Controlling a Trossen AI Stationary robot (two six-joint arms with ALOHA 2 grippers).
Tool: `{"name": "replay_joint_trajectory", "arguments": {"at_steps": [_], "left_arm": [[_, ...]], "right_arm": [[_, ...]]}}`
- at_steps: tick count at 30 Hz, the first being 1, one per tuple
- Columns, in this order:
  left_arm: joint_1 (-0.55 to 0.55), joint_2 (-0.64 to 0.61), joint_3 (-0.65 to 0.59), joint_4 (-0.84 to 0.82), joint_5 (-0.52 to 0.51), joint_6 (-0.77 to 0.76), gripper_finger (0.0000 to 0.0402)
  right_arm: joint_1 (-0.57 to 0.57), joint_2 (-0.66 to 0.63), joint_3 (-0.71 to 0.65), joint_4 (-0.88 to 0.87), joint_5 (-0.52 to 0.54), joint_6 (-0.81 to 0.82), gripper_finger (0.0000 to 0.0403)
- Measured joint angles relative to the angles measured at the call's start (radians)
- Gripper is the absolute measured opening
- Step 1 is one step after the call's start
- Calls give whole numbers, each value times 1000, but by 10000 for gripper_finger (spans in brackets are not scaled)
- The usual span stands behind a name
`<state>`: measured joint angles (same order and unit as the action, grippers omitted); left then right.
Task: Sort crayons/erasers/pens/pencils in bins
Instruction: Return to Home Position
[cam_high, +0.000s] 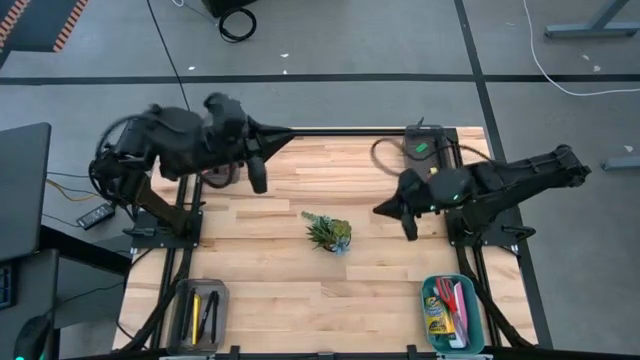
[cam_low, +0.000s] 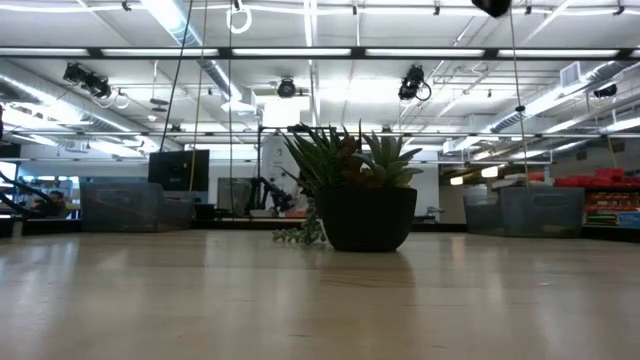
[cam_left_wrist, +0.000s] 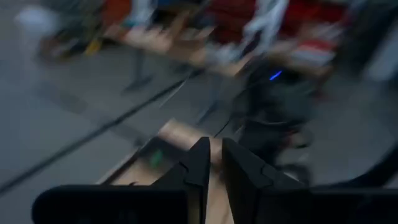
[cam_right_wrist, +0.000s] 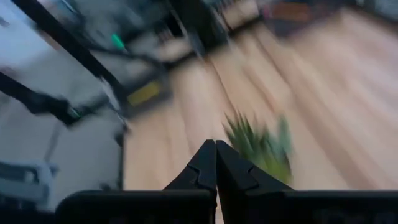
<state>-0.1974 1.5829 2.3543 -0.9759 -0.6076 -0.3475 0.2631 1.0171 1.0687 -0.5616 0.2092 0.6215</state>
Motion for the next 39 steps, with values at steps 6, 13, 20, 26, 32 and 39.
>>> {"name": "replay_joint_trajectory", "arguments": {"at_steps": [6,13,20,26,32,39], "left_arm": [[83,47,2,325,245,197,34],[194,127,0,226,435,105,8],[226,132,0,204,448,96,15],[237,130,0,169,449,89,18],[214,30,-12,-62,373,172,9],[217,-170,-291,-2,370,154,5]], "right_arm": [[-110,-58,0,152,-84,-141,8],[-201,-155,0,142,-182,-178,8],[-219,-298,0,-3,-99,-200,8],[-219,-349,0,17,-45,-186,8],[-215,-455,-82,-97,-2,-153,8],[-215,-599,-192,11,80,-62,8]]}}
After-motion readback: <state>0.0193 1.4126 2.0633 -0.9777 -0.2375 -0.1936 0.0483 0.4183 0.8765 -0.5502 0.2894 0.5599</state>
